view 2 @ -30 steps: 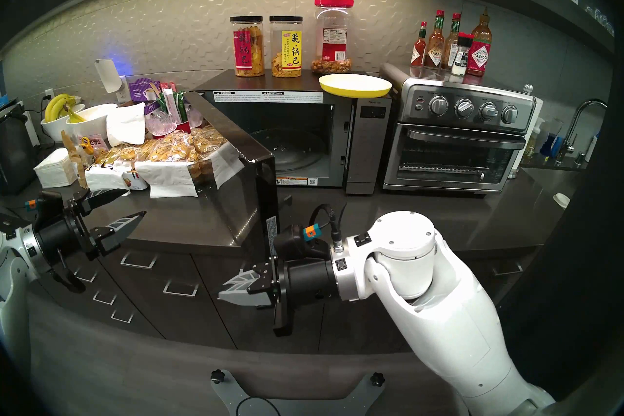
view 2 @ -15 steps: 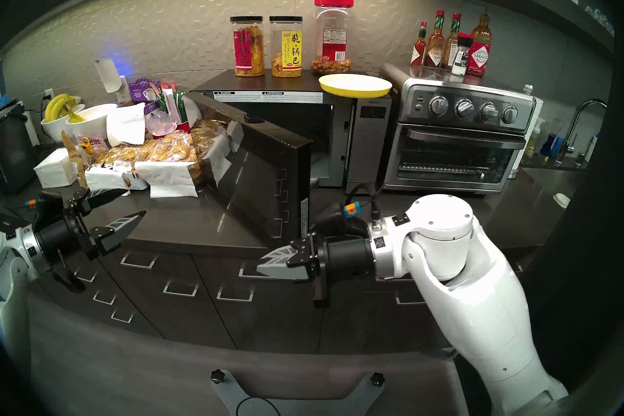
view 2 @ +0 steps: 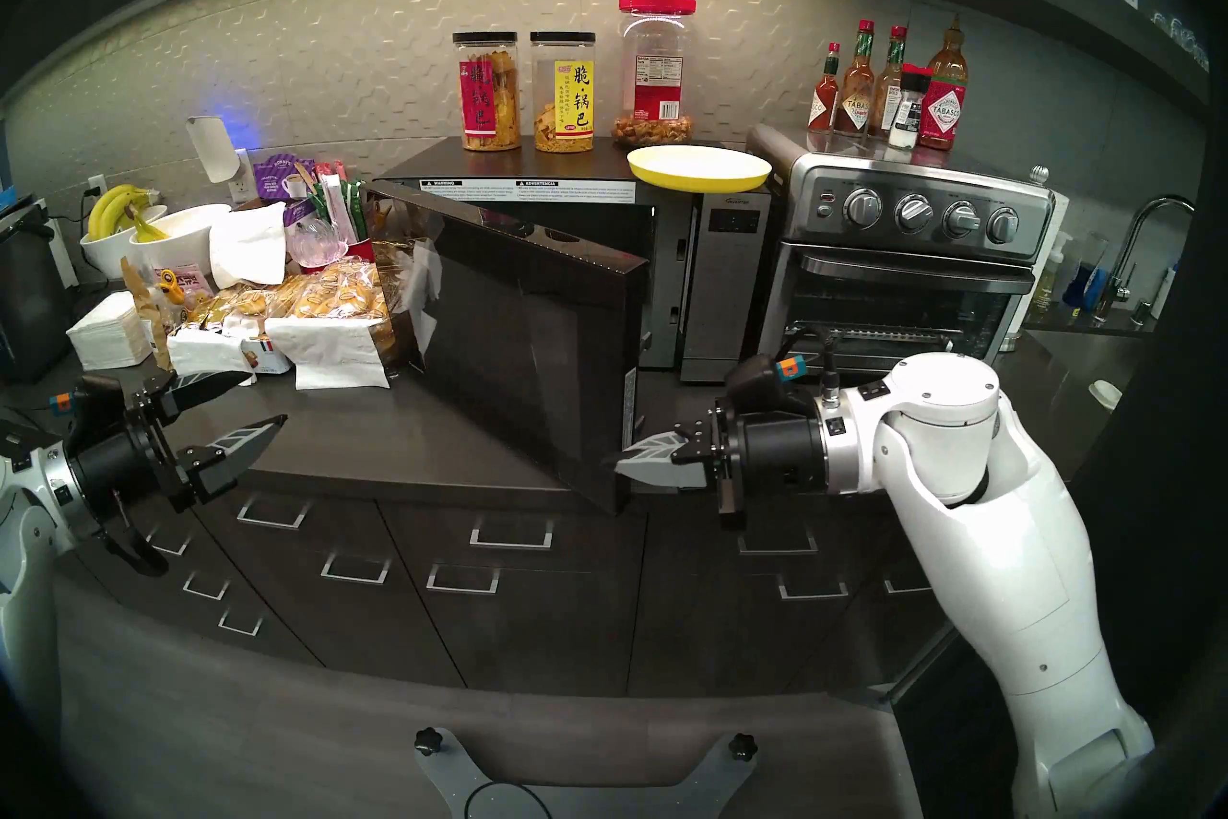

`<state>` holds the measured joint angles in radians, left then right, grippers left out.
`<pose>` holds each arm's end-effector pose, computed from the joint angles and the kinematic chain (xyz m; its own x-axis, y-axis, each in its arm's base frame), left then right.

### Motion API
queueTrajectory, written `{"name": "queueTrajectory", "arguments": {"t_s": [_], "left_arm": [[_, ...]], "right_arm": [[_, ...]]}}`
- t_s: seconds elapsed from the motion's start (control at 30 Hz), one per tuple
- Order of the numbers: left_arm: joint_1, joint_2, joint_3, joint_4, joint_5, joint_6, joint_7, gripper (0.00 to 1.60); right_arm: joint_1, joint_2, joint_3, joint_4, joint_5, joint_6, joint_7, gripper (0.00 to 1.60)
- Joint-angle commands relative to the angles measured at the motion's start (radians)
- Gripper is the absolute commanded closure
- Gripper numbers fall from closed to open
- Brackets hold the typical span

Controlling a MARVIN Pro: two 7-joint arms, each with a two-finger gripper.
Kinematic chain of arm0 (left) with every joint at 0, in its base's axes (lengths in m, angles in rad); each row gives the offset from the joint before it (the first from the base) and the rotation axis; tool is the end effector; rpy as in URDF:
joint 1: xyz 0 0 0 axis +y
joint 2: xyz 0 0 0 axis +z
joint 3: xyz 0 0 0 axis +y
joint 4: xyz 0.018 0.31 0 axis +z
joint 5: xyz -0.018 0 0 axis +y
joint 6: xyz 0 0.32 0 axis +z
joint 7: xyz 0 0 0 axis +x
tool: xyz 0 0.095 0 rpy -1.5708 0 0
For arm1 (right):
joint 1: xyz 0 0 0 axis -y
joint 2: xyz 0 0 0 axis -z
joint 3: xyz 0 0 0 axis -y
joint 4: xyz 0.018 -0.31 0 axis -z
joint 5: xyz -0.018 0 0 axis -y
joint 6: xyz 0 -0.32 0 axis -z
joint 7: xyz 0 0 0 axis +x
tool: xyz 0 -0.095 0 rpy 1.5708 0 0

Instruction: Open the microwave, put the plate inside, and close the door

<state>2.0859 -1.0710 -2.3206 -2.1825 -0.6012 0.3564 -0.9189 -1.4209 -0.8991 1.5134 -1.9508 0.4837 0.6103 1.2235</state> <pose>0.2476 0.1863 -0.1392 0.0112 -0.1534 0.9881 -0.5867 -0.8012 -0.1177 0.3582 -0.0251 -0.1516 0.1438 0.2655 0.9533 0.9778 -0.1862 -0.0956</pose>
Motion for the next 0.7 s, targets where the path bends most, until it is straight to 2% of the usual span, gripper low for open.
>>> {"name": "queueTrajectory", "arguments": {"t_s": [0.0,0.33,0.67], "left_arm": [[0.000,0.003,-0.007,-0.007,-0.001,0.003,-0.002,0.00],[0.000,0.002,-0.007,-0.007,-0.001,0.003,-0.002,0.00],[-0.001,0.002,-0.007,-0.007,-0.001,0.003,-0.002,0.00]], "right_arm": [[0.062,0.048,0.015,0.047,0.035,-0.034,0.099,1.60],[0.147,0.071,-0.023,0.134,0.029,-0.067,0.112,1.60],[0.241,0.024,-0.102,0.230,-0.028,-0.102,0.050,1.60]]}}
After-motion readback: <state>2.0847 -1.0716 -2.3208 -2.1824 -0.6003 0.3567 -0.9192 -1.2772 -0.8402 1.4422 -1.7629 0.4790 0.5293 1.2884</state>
